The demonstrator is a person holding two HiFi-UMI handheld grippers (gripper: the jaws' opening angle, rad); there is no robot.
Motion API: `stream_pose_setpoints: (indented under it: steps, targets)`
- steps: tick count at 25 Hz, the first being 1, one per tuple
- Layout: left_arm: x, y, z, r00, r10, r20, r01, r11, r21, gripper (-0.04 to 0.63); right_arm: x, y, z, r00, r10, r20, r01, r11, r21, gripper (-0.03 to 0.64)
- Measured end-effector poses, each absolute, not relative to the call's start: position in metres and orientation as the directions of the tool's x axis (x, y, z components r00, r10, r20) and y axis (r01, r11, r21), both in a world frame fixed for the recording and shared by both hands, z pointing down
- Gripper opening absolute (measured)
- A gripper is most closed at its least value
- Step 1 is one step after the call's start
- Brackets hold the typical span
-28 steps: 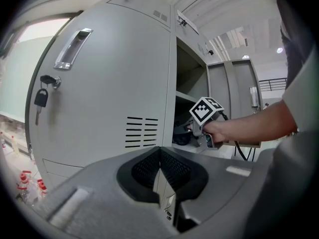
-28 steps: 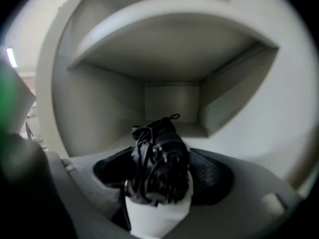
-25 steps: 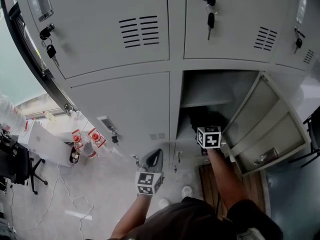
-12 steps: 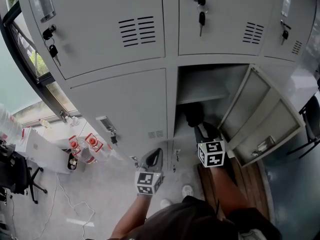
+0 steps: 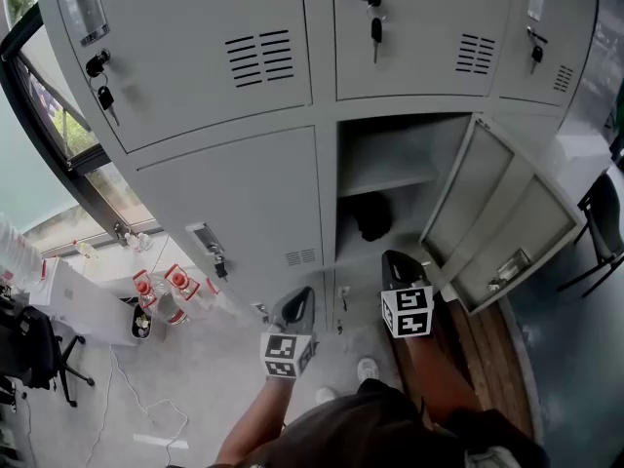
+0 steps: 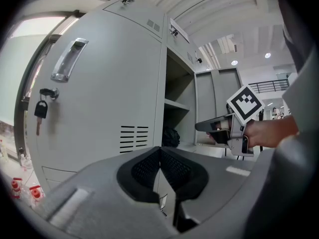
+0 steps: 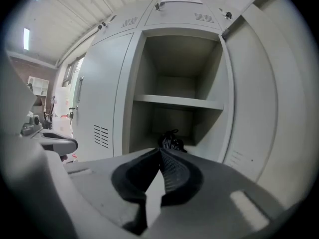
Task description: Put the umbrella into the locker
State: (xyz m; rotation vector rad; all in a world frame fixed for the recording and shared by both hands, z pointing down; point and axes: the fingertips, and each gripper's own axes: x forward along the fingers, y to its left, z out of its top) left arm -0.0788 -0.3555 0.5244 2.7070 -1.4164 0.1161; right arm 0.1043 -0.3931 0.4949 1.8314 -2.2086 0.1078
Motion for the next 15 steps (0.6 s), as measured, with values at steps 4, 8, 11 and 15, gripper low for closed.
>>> stream_pose_setpoints:
  steps: [4, 8, 11, 15]
  targets:
    - [-0.079, -0.349, 0.527, 0.578, -0.804, 0.141, -0.815, -0.576, 0.054, 0.005, 0.098, -0.387, 0.495, -0.171, -0.951, 0.259, -0.973, 0.204, 0.108, 0.003]
    - [-0.08, -0.348, 0.526, 0.578, -0.809, 0.11, -0.816, -0.578, 0.035, 0.005, 0.099, -0.382, 0.497, -0.163, -0.951, 0.264, -0.975, 0.196, 0.103, 0.003]
    - [-0.079, -0.343, 0.525, 0.584, -0.802, 0.127, -0.811, -0.584, 0.042, 0.005, 0.099, -0.378, 0.498, -0.157, -0.951, 0.268, -0.977, 0.19, 0.1, 0.003]
    - [-0.079, -0.34, 0.526, 0.588, -0.8, 0.123, -0.808, -0.588, 0.037, 0.005, 0.099, -0.373, 0.5, -0.152, -0.951, 0.268, -0.976, 0.187, 0.108, 0.003]
